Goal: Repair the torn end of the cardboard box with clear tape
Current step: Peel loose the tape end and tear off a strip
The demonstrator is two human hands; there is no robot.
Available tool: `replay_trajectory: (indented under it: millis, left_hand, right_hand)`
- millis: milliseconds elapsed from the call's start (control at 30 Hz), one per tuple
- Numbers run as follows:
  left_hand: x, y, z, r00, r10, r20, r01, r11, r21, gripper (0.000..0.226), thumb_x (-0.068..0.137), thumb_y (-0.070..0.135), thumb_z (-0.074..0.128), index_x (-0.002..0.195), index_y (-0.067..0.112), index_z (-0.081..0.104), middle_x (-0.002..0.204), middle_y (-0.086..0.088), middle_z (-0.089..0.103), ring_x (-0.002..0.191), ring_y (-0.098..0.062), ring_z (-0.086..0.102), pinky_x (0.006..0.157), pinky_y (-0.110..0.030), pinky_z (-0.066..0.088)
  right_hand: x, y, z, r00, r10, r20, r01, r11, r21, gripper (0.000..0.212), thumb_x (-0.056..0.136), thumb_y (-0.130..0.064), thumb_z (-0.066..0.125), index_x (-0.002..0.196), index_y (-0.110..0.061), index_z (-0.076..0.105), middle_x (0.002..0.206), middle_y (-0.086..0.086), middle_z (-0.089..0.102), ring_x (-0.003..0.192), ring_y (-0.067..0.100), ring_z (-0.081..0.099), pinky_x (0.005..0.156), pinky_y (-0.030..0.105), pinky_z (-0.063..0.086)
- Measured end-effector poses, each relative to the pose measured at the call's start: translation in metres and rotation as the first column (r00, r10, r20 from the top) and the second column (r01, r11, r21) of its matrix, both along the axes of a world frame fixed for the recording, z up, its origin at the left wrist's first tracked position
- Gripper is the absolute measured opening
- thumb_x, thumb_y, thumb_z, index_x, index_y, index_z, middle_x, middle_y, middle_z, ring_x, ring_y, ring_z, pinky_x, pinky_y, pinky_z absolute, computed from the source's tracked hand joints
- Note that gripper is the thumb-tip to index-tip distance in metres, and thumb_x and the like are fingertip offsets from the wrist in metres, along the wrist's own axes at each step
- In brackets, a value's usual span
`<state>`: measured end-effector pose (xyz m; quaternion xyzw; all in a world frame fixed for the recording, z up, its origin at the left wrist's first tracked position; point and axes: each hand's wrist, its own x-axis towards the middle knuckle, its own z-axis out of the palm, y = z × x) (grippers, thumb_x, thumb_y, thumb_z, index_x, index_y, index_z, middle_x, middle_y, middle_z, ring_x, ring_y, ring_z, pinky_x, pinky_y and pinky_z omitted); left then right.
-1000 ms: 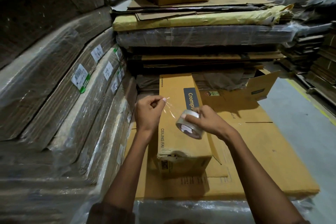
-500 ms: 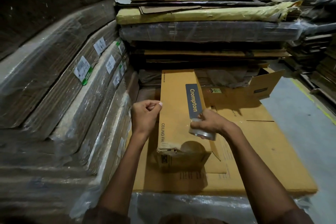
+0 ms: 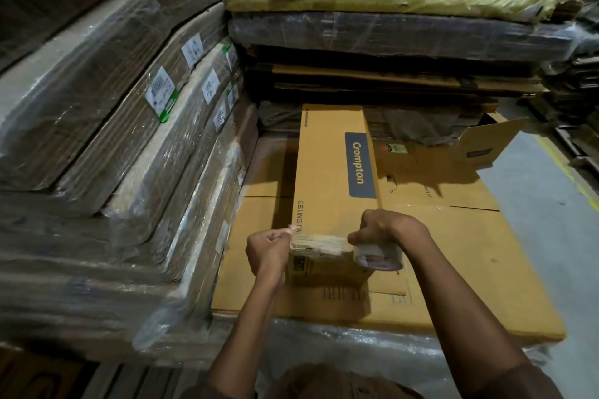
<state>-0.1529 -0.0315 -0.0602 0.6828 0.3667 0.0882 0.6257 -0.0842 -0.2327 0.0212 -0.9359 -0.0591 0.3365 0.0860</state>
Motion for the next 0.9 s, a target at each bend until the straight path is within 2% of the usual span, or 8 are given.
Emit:
replay_trajectory:
  millis: [67, 167, 333, 433, 500, 667, 800, 900]
  left_hand:
    - [-0.001, 0.004, -0.003, 1.0, 0.006, 0.003, -0.006, 1.0, 0.006, 0.024, 0.081, 0.011, 0.081, 0.063, 0.024, 0.072, 0.08, 0.0, 0.078, 0.075, -0.015, 0.074, 0.072, -0.033, 0.061]
    - [-0.004, 0.006, -0.006, 0.999, -0.027, -0.031, 0.029, 0.997, 0.066, 0.03, 0.082, 0.01, 0.078, 0.058, 0.024, 0.069, 0.078, 0.004, 0.077, 0.071, -0.011, 0.072, 0.068, -0.031, 0.06]
    - [-0.013, -0.005, -0.014, 0.992, -0.018, -0.123, 0.034, 0.991, 0.129, 0.022, 0.085, 0.016, 0.077, 0.067, 0.028, 0.071, 0.089, 0.007, 0.077, 0.072, -0.007, 0.067, 0.061, -0.025, 0.053]
    - [-0.013, -0.008, -0.017, 0.989, -0.012, -0.148, 0.038, 0.985, 0.171, 0.003, 0.087, 0.017, 0.076, 0.086, 0.019, 0.079, 0.092, 0.006, 0.078, 0.068, -0.004, 0.063, 0.054, -0.021, 0.043]
    - [-0.012, -0.01, -0.016, 0.986, -0.019, -0.166, 0.055, 0.975, 0.216, 0.007, 0.088, 0.018, 0.076, 0.093, 0.018, 0.08, 0.093, 0.005, 0.078, 0.069, -0.007, 0.063, 0.056, -0.021, 0.042]
    - [-0.013, -0.012, -0.014, 0.986, -0.045, -0.161, 0.095, 0.945, 0.314, 0.009, 0.089, 0.019, 0.074, 0.097, 0.02, 0.08, 0.096, 0.004, 0.078, 0.071, -0.01, 0.061, 0.052, -0.018, 0.034]
    - [-0.015, -0.01, -0.013, 0.984, -0.057, -0.168, 0.111, 0.935, 0.337, 0.012, 0.089, 0.021, 0.074, 0.1, 0.02, 0.08, 0.099, 0.003, 0.078, 0.082, -0.018, 0.071, 0.06, -0.022, 0.041]
    - [-0.015, -0.009, -0.014, 0.985, -0.063, -0.158, 0.114, 0.935, 0.335, 0.012, 0.089, 0.021, 0.075, 0.099, 0.02, 0.08, 0.098, 0.003, 0.078, 0.076, -0.014, 0.068, 0.056, -0.022, 0.04]
  right_hand:
    - [-0.001, 0.002, -0.006, 0.999, -0.025, -0.022, 0.025, 0.999, -0.031, 0.039, 0.092, -0.049, 0.062, 0.072, -0.016, 0.056, 0.082, 0.004, 0.06, 0.078, 0.026, 0.057, 0.065, 0.033, 0.041]
    - [-0.001, 0.003, -0.012, 0.999, -0.033, -0.014, 0.032, 0.998, -0.062, 0.038, 0.091, -0.049, 0.065, 0.075, -0.015, 0.06, 0.091, 0.007, 0.064, 0.08, 0.027, 0.06, 0.068, 0.034, 0.044]
    - [0.003, 0.012, -0.014, 1.0, 0.008, 0.022, -0.004, 0.988, -0.157, 0.05, 0.09, -0.055, 0.066, 0.112, -0.009, 0.064, 0.102, 0.006, 0.06, 0.095, 0.029, 0.063, 0.085, 0.039, 0.052]
    - [0.005, 0.016, -0.016, 0.999, 0.032, 0.023, -0.027, 0.979, -0.204, 0.045, 0.09, -0.055, 0.066, 0.104, -0.013, 0.059, 0.101, 0.006, 0.058, 0.09, 0.03, 0.059, 0.079, 0.036, 0.049]
    - [0.007, 0.018, -0.017, 0.999, 0.033, 0.017, -0.029, 0.973, -0.228, 0.046, 0.089, -0.055, 0.067, 0.105, -0.013, 0.06, 0.1, 0.006, 0.059, 0.089, 0.03, 0.06, 0.077, 0.035, 0.048]
    - [0.008, 0.021, -0.018, 0.999, 0.033, -0.003, -0.033, 0.967, -0.254, 0.043, 0.089, -0.052, 0.066, 0.098, -0.011, 0.06, 0.101, 0.007, 0.063, 0.093, 0.03, 0.064, 0.081, 0.035, 0.051]
    - [0.008, 0.023, -0.019, 0.999, 0.034, -0.02, -0.038, 0.967, -0.253, 0.044, 0.09, -0.053, 0.066, 0.1, -0.01, 0.059, 0.101, 0.007, 0.062, 0.091, 0.031, 0.062, 0.081, 0.036, 0.05]
    - [0.009, 0.023, -0.02, 0.999, 0.026, -0.025, -0.032, 0.97, -0.242, 0.044, 0.09, -0.051, 0.067, 0.101, -0.01, 0.061, 0.099, 0.006, 0.061, 0.091, 0.03, 0.061, 0.078, 0.034, 0.048]
